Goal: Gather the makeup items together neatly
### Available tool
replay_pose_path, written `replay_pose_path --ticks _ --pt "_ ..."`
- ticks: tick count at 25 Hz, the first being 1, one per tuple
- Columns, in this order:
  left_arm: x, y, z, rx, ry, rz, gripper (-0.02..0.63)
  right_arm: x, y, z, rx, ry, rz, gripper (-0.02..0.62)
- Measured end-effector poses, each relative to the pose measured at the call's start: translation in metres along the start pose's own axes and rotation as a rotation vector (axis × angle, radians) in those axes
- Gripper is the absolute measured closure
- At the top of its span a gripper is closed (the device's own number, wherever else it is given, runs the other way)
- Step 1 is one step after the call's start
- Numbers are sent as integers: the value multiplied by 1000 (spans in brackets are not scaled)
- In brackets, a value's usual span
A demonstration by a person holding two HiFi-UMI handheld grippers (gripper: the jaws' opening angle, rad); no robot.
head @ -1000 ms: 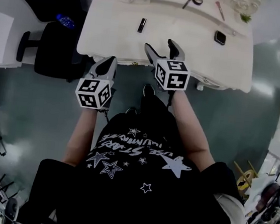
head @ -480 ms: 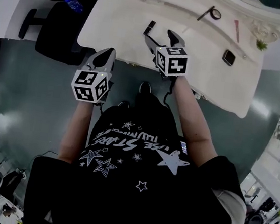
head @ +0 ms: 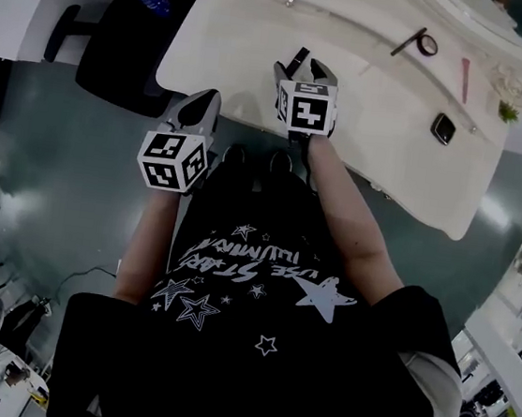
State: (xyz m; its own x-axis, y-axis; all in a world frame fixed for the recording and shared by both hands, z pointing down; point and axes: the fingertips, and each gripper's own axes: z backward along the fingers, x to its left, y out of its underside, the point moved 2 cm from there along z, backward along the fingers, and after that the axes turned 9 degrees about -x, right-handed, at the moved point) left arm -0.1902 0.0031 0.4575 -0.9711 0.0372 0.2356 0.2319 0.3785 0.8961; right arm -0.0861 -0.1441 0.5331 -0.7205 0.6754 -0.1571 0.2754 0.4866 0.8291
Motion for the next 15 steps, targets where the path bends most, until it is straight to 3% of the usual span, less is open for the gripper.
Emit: replay_pose_path --ticks 6,10,13,15 --pt "26 -7 -21 50 104 -12 604 -2 1 -15 31 143 -68 316" --pt "34 -9 -38 94 222 -42 604 -8 2 -15 42 280 -98 378" --pt "38 -8 -48 115 285 -55 604 -12 2 -12 52 364 -97 462" --pt "41 -8 -52 123 314 -62 604 -13 1 -12 51 394 -96 463"
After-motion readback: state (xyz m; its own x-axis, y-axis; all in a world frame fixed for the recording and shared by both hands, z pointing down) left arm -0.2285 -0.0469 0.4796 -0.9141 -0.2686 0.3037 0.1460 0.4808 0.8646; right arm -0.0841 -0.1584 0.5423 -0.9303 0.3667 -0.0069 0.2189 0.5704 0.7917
